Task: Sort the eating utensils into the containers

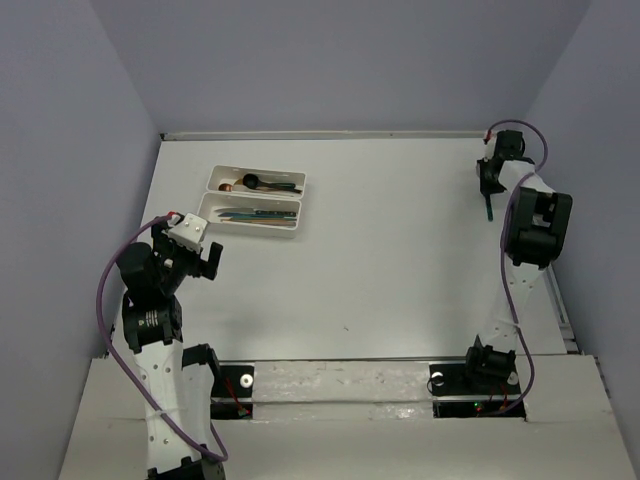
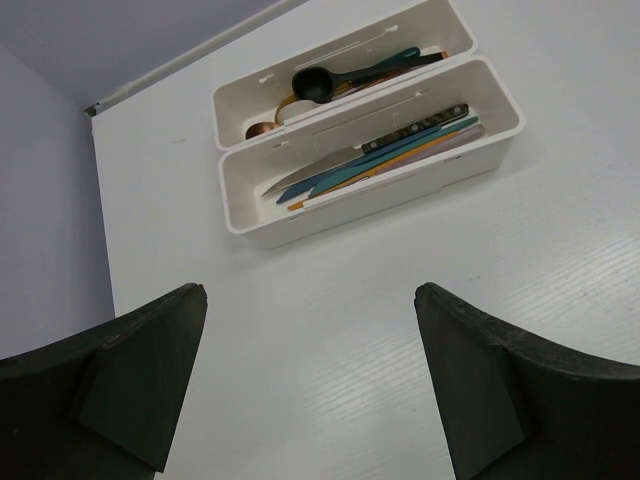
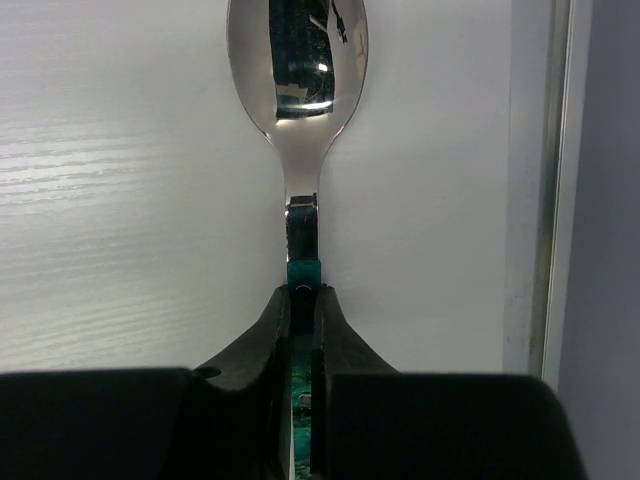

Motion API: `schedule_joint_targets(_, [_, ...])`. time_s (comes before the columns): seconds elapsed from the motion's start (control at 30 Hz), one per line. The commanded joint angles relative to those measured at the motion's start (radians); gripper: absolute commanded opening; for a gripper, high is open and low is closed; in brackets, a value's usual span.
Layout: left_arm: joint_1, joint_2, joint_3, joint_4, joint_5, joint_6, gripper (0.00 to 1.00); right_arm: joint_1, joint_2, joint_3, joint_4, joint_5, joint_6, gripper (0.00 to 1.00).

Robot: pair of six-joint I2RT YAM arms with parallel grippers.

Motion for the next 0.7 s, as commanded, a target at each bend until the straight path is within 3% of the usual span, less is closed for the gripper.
schedule_joint_targets(0.0, [-0.009, 0.004, 0.033, 0.035, 0.004, -0.012, 0.99, 0.157, -0.054, 0.000, -0.028, 0.015, -0.054, 0.00])
schedule_joint_targets(0.17, [-0.014, 0.002, 0.033, 0.038, -0.003, -0.016, 0.99, 0.414, -0.082, 0.288, -0.005, -0.038, 0.100, 0.00])
schedule_joint_targets(0.2, [-0.014, 0.001, 0.032, 0.039, -0.004, -0.016, 0.99, 0.415, -0.082, 0.337, 0.010, -0.047, 0.131, 0.00])
schedule_joint_targets(0.27, [-0.013, -0.008, 0.030, 0.041, -0.013, -0.020, 0.99, 0.554, -0.049, 0.462, 0.081, -0.064, 0.148, 0.00])
schedule_joint_targets(0.43, [-0.013, -0.010, 0.027, 0.047, -0.036, -0.029, 0.99, 0.841, 0.137, 0.700, 0.187, -0.072, -0.020, 0.00])
schedule_joint_targets(0.67, [-0.011, -0.018, 0.025, 0.049, -0.037, -0.031, 0.99, 0.982, 0.240, 0.691, 0.325, -0.136, -0.214, 0.00])
